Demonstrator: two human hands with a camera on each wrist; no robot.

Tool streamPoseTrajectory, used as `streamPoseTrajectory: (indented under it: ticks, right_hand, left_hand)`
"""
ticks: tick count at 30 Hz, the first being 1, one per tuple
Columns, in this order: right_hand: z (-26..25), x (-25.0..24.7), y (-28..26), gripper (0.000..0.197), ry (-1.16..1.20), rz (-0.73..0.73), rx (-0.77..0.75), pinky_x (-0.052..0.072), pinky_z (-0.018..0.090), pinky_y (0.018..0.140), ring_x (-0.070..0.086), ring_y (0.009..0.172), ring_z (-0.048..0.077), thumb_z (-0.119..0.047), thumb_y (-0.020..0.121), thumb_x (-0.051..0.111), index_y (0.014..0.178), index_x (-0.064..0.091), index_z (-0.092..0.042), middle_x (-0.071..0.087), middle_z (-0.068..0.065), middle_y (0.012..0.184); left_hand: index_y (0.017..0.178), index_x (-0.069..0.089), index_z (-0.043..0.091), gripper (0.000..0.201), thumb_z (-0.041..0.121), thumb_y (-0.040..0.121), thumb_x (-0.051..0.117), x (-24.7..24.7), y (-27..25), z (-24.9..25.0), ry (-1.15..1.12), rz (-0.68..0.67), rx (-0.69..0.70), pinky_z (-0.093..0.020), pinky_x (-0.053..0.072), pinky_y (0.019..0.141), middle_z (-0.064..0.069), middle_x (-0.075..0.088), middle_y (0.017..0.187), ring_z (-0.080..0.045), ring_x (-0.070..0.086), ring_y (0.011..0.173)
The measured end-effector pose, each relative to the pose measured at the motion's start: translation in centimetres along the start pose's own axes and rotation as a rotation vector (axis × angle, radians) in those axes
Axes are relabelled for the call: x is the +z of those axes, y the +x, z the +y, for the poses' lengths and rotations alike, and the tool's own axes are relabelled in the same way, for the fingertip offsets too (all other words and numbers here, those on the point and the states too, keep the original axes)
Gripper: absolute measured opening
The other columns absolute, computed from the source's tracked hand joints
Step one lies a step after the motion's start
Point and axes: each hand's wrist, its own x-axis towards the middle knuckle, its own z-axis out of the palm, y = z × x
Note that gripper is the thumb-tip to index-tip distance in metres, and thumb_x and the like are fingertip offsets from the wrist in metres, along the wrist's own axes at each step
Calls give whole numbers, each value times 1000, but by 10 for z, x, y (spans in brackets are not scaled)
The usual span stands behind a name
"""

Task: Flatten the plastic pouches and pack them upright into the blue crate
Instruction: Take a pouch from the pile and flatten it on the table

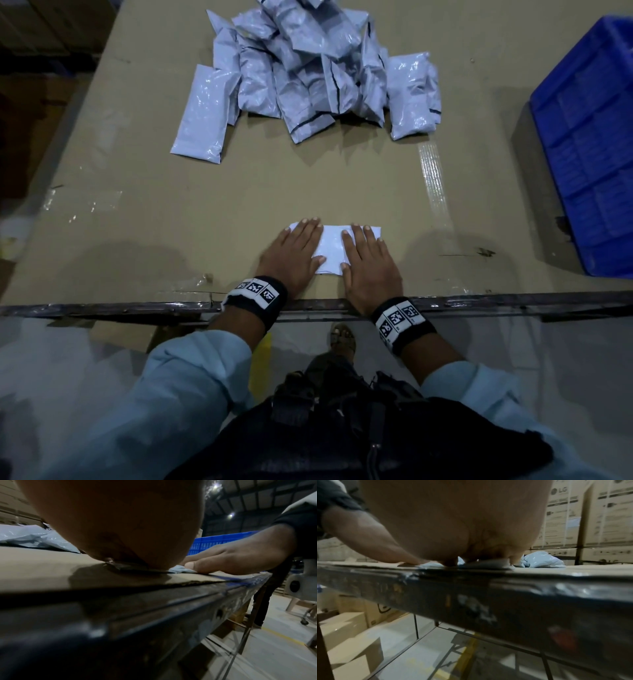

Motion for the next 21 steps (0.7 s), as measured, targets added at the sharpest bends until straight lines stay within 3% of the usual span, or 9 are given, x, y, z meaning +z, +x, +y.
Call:
streamPoseTrajectory:
  ticks: [7,11,13,15,18,21]
  right_hand:
    - [16,5,-3,82,17,-6,154,12,56,124,8,156,36,-61,100,26,162,12,-9,8,9,171]
    - [23,2,-2,84,-9,-52,167,10,58,123,5,155,40,-64,98,20,163,10,-13,4,11,171]
    - [23,-3,0,82,-3,-69,146,15,57,123,5,155,42,-61,98,24,163,12,-12,4,18,169]
    - [21,-11,5,77,41,-60,97,18,53,124,5,155,41,-51,101,38,162,14,-12,5,21,168]
    - [15,-18,15,75,129,-112,48,13,45,125,3,156,35,-42,104,47,163,9,-16,4,16,169]
    - [16,-27,25,77,182,-135,45,16,44,124,19,151,35,-44,99,58,161,23,-15,22,17,164]
  left_hand:
    - [163,8,9,98,73,89,-1,-2,-10,-5,14,-51,-194,-54,5,125,-7,1,171,-23,3,158]
    - [162,-1,6,107,80,85,-2,-2,-10,-4,8,-89,-277,-58,-3,124,-12,-9,170,-28,-6,157]
    - [161,-7,6,105,80,89,10,-6,-5,-4,-11,-120,-278,-59,-6,123,-13,-15,169,-29,-11,156]
    - [162,-5,8,103,76,94,30,-11,-1,-5,-54,-124,-226,-57,-3,124,-11,-15,169,-29,-12,156]
    - [162,11,10,99,65,92,55,-22,8,-8,-158,-115,-140,-52,9,125,-11,2,171,-29,4,157]
    - [151,41,13,97,57,75,82,-39,17,-9,-265,-35,-109,-44,30,114,-11,43,151,-33,40,139]
